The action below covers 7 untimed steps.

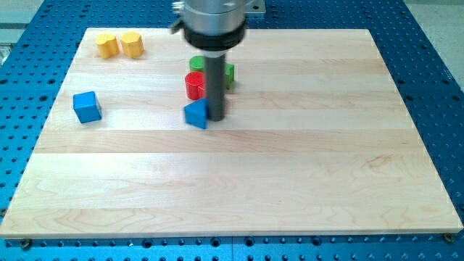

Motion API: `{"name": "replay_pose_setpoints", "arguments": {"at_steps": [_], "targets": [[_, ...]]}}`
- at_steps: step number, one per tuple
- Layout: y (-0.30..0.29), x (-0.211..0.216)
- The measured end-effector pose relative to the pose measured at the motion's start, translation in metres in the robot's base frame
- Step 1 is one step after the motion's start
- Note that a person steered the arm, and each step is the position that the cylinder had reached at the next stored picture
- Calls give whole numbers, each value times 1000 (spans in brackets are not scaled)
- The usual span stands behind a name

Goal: Push the triangle right beside the cube

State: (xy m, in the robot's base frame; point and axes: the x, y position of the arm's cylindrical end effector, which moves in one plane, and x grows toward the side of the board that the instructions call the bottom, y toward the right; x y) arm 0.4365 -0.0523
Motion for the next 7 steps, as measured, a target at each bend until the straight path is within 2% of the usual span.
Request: {"name": "replay_pose_setpoints", "arguments": {"at_steps": [1, 3, 5, 6, 7], "targets": [[-50, 31], [-79, 106], [-122, 13], [-109, 14], [-64, -9]]}}
